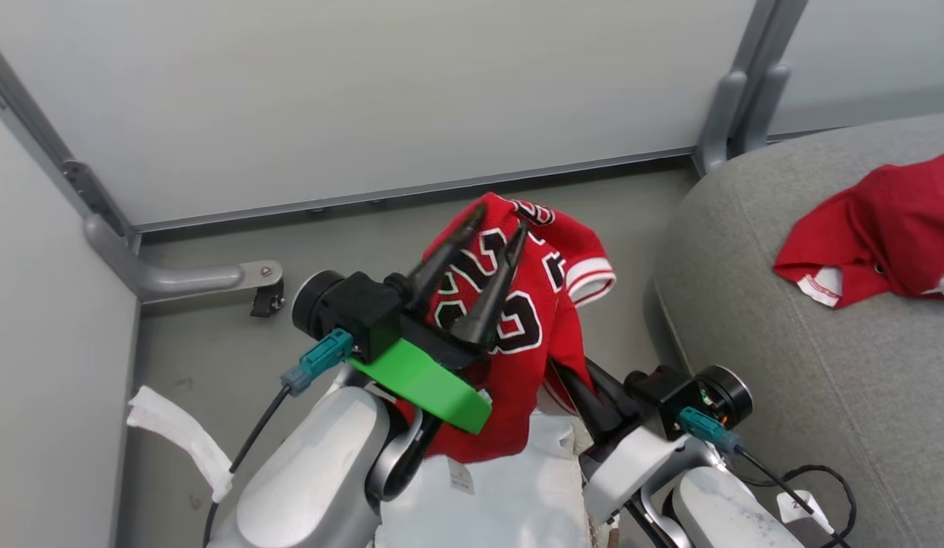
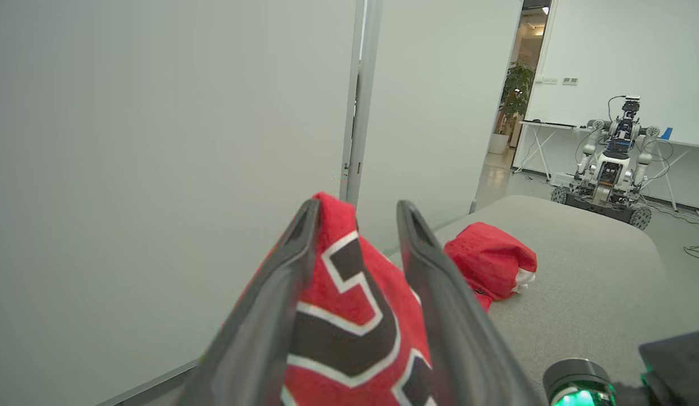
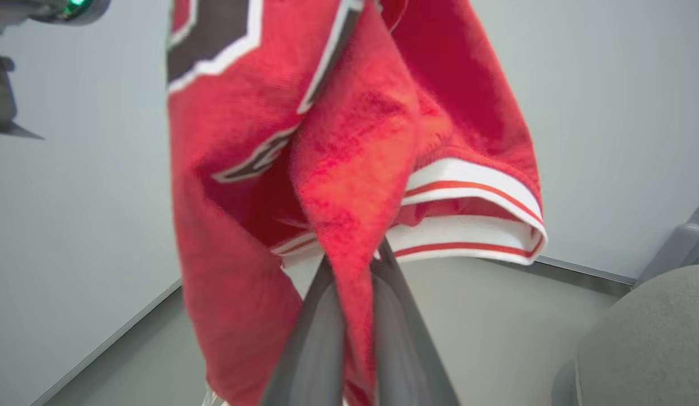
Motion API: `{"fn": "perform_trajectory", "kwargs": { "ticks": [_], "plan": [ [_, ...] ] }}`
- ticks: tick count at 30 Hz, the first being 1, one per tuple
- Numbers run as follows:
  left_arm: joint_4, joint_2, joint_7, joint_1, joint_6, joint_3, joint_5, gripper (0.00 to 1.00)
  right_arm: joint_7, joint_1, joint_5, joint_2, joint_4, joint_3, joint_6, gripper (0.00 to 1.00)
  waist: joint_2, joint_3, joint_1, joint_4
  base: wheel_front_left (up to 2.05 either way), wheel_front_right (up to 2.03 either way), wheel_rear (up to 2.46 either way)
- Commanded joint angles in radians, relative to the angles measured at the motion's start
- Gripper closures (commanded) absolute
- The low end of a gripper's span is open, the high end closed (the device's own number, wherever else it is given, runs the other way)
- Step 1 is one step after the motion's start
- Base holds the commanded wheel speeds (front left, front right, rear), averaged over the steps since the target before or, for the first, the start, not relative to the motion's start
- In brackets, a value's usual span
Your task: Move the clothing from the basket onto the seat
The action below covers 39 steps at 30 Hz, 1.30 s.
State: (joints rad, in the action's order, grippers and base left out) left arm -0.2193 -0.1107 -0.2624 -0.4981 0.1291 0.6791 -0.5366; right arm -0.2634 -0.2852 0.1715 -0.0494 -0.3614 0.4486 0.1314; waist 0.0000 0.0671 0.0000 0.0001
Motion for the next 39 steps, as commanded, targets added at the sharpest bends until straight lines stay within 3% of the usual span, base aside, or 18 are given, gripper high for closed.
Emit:
{"fn": "perform_trajectory", "kwargs": {
  "ticks": [1, 15, 21, 30, 35, 39],
  "plan": [
    [0.004, -0.003, -0.004, 0.019, 0.003, -0.012, 0.02, 0.0, -0.002, 0.015, 0.009, -0.004, 0.021, -0.005, -0.001, 1.0, 0.0, 0.008, 0.0, -0.043, 0.0, 0.0, 0.0],
    [-0.022, -0.037, -0.004, 0.073, 0.003, -0.044, 0.076, 0.0, -0.002, 0.055, 0.038, -0.003, 0.184, -0.041, -0.001, 1.0, 0.0, 0.055, 0.0, -0.404, 0.0, 0.0, 0.0],
    [-0.018, -0.053, -0.004, 0.084, 0.003, -0.027, 0.079, 0.0, -0.002, 0.076, 0.053, -0.003, 0.222, -0.071, -0.001, 1.0, 0.0, 0.078, 0.0, -0.527, 0.0, 0.0, 0.0],
    [-0.029, -0.063, -0.004, 0.027, 0.003, 0.059, 0.055, 0.0, -0.002, 0.029, 0.008, -0.001, 0.31, -0.192, -0.001, 1.0, 0.0, 0.154, 0.0, -0.551, 0.0, 0.0, 0.0],
    [-0.015, -0.085, -0.004, 0.007, 0.003, 0.081, 0.055, 0.0, -0.002, -0.108, -0.054, -0.008, 0.345, -0.261, -0.001, 1.0, 0.0, 0.214, 0.0, -0.553, 0.0, 0.0, 0.0],
    [-0.003, -0.109, -0.004, -0.004, 0.003, 0.084, 0.066, 0.0, -0.002, -0.26, -0.076, -0.06, 0.355, -0.302, -0.001, 1.0, 0.0, 0.265, 0.0, -0.555, 0.0, 0.0, 0.0]
  ]
}}
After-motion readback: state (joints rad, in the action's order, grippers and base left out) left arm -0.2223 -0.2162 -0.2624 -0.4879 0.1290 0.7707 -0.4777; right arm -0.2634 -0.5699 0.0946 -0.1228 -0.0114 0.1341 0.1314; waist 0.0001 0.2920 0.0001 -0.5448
